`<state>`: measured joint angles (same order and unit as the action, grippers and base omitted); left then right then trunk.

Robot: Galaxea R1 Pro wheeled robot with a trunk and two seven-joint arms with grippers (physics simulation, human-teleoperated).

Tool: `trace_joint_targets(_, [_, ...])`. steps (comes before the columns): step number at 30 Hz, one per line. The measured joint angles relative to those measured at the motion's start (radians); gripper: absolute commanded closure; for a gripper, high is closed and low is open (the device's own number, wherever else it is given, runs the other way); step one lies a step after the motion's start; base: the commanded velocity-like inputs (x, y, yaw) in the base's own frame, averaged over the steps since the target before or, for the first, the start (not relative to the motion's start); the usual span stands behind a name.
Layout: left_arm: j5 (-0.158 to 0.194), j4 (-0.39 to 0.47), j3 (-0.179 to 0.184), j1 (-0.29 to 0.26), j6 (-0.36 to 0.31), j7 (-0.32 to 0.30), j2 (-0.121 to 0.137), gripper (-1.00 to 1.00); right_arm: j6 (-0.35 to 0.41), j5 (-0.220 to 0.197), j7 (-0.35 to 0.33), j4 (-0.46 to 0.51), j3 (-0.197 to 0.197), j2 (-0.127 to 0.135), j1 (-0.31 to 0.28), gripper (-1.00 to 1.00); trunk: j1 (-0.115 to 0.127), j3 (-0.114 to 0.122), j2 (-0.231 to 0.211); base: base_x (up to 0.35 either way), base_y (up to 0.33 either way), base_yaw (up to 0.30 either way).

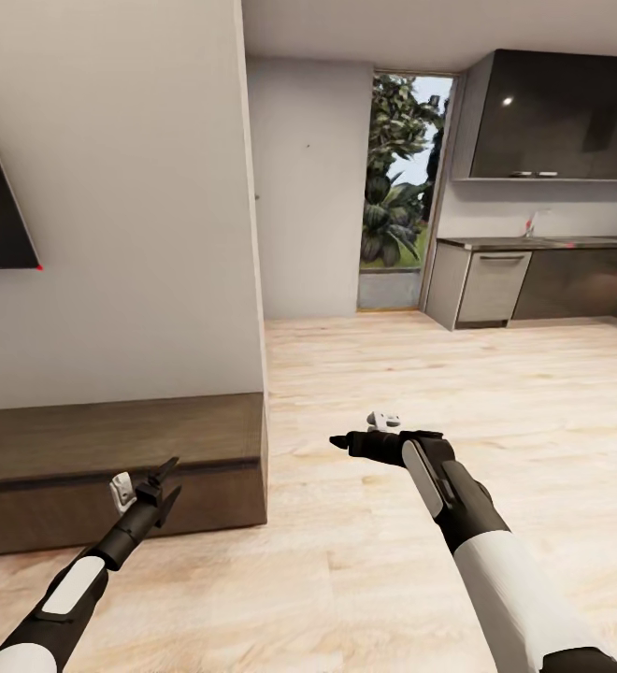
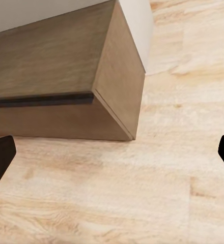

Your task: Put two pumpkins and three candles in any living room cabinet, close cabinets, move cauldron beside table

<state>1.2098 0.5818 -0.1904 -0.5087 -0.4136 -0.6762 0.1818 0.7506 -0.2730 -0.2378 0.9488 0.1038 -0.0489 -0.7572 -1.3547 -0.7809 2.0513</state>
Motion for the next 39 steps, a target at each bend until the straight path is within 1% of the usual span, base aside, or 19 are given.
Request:
trace_joint_targets(14, [0.001, -0.007, -0.001, 0.0, 0.004, -0.004, -0.002, -1.0, 0.0, 0.0, 0.001, 0.002, -0.001, 0.001, 0.0, -1.0, 0.0, 0.0, 0.0, -0.002, 0.0, 0.0])
trace_joint_targets(18, [0.001, -0.008, -0.03, 0.0, 0.009, -0.003, -0.002, -1.0, 0.0, 0.0, 0.002, 0.001, -0.001, 0.0, 0.0, -1.0, 0.0, 0.0, 0.0, 0.019, -0.001, 0.0])
trace_joint_targets(22, [0.001, -0.009, -0.047, 0.0, 0.012, -0.004, -0.002, -1.0, 0.0, 0.001, 0.002, 0.001, 0.0, 0.0, 0.0, -1.0, 0.0, 0.0, 0.0, 0.232, -0.08, 0.0])
trace_joint_targets(28, [0.0, -0.01, -0.055, 0.0, 0.047, -0.005, -0.004, -1.0, 0.0, 0.002, 0.004, 0.0, 0.0, 0.0, 0.0, -1.0, 0.0, 0.0, 0.0, 0.2, -0.104, 0.0])
trace_joint_targets(30, [-0.001, -0.011, -0.059, 0.001, 0.088, -0.003, -0.004, -1.0, 0.0, 0.002, 0.004, 0.0, -0.001, 0.0, 0.001, -1.0, 0.0, 0.0, 0.0, 0.015, -0.008, 0.0])
trace_joint_targets(31, [-0.001, -0.011, -0.062, 0.001, 0.095, -0.003, -0.004, -1.0, 0.0, 0.002, 0.004, 0.0, -0.001, 0.0, 0.001, -1.0, 0.0, 0.0, 0.0, 0.009, -0.005, 0.0])
trace_joint_targets(34, [-0.003, -0.011, -0.081, 0.001, 0.138, -0.001, -0.004, -1.0, 0.0, 0.002, 0.004, 0.0, -0.001, 0.0, 0.001, -1.0, 0.0, 0.0, 0.0, 0.005, -0.003, 0.0])
trace_joint_targets(38, [-0.006, -0.011, -0.09, 0.001, 0.165, 0.003, -0.004, -1.0, 0.0, 0.002, 0.004, 0.001, -0.001, 0.0, 0.002, -1.0, 0.0, 0.0, 0.0, 0.002, -0.001, 0.0])
trace_joint_targets(39, [-0.007, -0.011, -0.092, 0.002, 0.173, 0.005, -0.004, -1.0, 0.0, 0.002, 0.003, 0.001, -0.001, 0.0, 0.002, -1.0, -0.004, -0.003, 0.007, 0.0, 0.0, 0.0])
